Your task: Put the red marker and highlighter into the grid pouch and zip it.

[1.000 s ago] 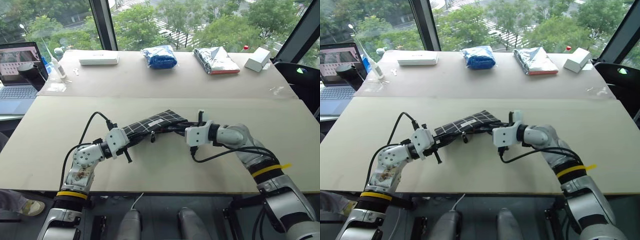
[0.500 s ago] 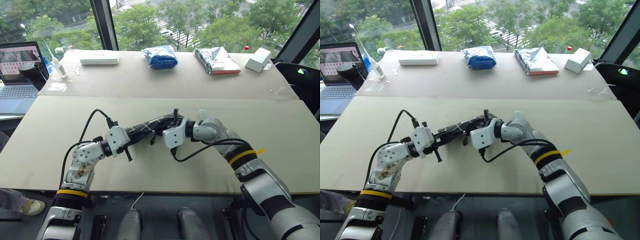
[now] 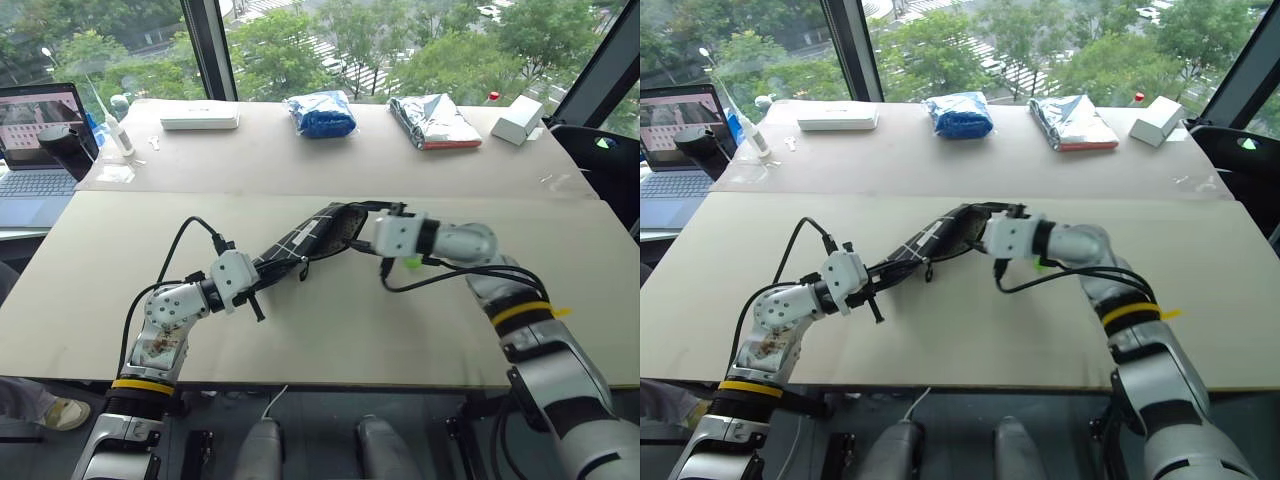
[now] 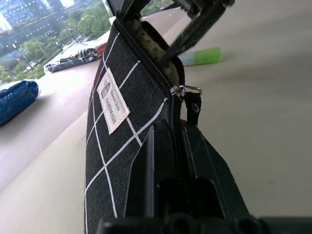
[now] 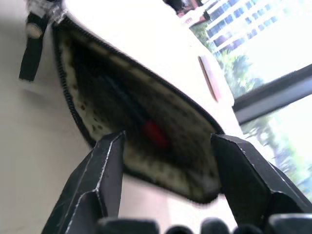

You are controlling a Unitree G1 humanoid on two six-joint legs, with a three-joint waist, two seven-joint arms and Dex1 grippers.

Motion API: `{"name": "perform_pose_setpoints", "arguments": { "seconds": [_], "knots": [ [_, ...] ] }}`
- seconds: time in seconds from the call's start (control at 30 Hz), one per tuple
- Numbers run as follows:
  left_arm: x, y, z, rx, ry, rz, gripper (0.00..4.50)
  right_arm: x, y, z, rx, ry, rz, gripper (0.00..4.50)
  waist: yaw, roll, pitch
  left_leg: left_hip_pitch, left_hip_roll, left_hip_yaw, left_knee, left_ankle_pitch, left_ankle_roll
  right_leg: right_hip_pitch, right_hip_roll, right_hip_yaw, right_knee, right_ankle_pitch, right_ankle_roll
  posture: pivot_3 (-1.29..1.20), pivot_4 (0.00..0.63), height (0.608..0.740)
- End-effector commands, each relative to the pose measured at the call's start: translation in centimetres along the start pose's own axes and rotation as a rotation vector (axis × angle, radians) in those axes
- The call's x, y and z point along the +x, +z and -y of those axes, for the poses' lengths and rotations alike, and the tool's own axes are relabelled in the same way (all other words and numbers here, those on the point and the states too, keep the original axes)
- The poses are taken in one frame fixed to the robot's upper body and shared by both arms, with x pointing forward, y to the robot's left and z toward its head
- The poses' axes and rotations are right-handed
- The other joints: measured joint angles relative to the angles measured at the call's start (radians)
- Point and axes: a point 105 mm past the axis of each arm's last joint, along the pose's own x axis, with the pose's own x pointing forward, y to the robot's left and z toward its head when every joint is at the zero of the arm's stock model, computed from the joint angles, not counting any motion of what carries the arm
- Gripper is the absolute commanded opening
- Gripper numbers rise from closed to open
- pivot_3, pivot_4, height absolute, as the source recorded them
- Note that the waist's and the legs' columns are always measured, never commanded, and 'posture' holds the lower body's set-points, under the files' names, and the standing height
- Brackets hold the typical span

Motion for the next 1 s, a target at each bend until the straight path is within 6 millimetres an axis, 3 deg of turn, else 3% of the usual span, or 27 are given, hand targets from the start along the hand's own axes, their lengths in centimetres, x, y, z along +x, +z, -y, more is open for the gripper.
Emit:
{"name": "perform_pose_setpoints", "arguments": {
  "seconds": [0.03,0.13,0.27,0.37,0.47,0.63,1.0],
  "knots": [
    [-0.1,1.0,-0.5,0.030,0.007,0.033,0.00,-3.5,3.2,2.9,0.357,-0.038,0.158,3.09,0.000,0.001,0.001,0.000,0.000,0.000,0.000,0.000,0.000,0.000,0.000,0.000,0.000,0.000,0.000,0.00,0.150,0.740],
    [-0.1,1.0,-0.6,0.030,0.009,0.032,0.00,-4.8,2.4,4.9,0.437,-0.183,0.119,3.09,-0.003,0.001,0.001,0.000,0.000,0.000,0.001,0.000,0.000,0.000,0.000,0.000,0.001,0.000,0.000,0.00,0.150,0.740],
    [-0.2,1.0,-0.7,0.030,0.014,0.030,0.00,-4.9,-1.6,6.5,0.495,-0.426,-0.094,3.09,-0.006,0.001,0.001,0.001,0.001,0.000,0.001,0.000,0.000,0.000,0.001,0.000,0.001,0.000,0.000,0.00,0.150,0.740],
    [-0.2,0.9,-0.6,0.029,0.016,0.028,0.00,-4.6,-5.1,5.5,0.538,-0.528,-0.292,3.09,-0.005,0.001,0.001,0.000,0.000,0.001,0.001,0.000,0.000,-0.001,0.001,0.000,0.001,0.000,0.000,0.00,0.150,0.740],
    [-0.3,0.9,-0.6,0.028,0.017,0.028,0.00,-4.1,-6.9,4.1,0.617,-0.569,-0.396,3.09,-0.002,0.001,0.001,0.000,0.000,0.001,0.001,0.000,0.000,-0.002,0.001,0.001,0.001,0.000,0.000,0.00,0.150,0.740],
    [-0.2,0.8,-0.5,0.027,0.018,0.025,0.00,-3.2,-7.1,2.7,0.641,-0.571,-0.442,3.09,0.000,0.001,0.001,-0.001,0.000,0.001,0.001,0.000,0.000,-0.002,0.000,0.001,0.001,0.000,0.000,0.00,0.150,0.740],
    [-0.3,0.8,-0.6,0.023,0.035,0.028,0.00,-2.7,-9.4,-1.1,0.675,-0.547,-0.585,3.09,-0.003,0.001,0.001,-0.001,0.000,0.001,0.001,0.000,0.000,-0.002,0.001,0.000,0.001,0.000,0.000,0.00,0.150,0.740]
  ]
}}
